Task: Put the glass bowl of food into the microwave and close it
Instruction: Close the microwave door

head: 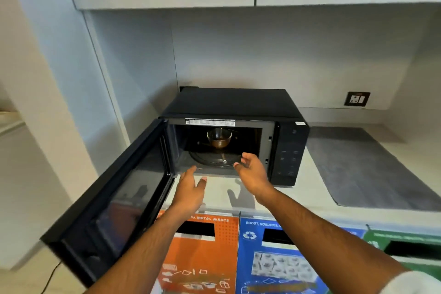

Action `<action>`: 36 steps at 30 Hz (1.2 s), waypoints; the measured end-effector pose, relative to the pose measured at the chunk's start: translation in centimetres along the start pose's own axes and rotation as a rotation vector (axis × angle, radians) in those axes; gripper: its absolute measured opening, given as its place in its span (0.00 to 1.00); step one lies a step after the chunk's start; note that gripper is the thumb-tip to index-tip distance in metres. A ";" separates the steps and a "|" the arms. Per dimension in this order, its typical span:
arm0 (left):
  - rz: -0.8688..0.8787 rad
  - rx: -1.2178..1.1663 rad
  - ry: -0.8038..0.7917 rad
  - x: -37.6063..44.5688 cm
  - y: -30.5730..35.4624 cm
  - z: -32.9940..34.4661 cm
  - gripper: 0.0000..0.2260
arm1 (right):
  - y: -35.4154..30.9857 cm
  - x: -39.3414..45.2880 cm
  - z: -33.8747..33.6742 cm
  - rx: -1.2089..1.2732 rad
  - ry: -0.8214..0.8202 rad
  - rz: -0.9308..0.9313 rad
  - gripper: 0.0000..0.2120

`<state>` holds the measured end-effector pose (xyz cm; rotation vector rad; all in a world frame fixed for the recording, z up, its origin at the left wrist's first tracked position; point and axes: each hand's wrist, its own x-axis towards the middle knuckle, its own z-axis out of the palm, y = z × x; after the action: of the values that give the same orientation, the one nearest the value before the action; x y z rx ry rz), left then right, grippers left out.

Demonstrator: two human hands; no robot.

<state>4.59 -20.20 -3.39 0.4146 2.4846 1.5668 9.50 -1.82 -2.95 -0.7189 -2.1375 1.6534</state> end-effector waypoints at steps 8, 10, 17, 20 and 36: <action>0.134 0.333 0.073 -5.2 1.4 -7.6 0.24 | 0.1 -5.8 -2.1 -0.218 -0.030 -0.126 0.22; 0.173 0.447 0.113 -6.3 1.4 -9.8 0.25 | 0.2 -5.7 -3.0 -0.280 -0.019 -0.178 0.22; 0.175 0.850 0.239 -9.8 2.1 -14.9 0.28 | -2.1 -2.6 -9.4 -0.490 0.012 -0.333 0.23; 0.133 0.965 0.282 -10.7 2.6 -15.6 0.28 | -3.5 -0.3 -12.5 -0.689 0.059 -0.450 0.24; -0.116 1.172 0.415 -12.7 1.6 -12.0 0.36 | -2.8 8.8 -16.5 -1.244 -0.022 -0.556 0.32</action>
<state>13.29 -33.87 3.22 0.0465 3.4203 -0.0291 10.99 15.81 3.78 -0.2783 -2.8672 -0.0649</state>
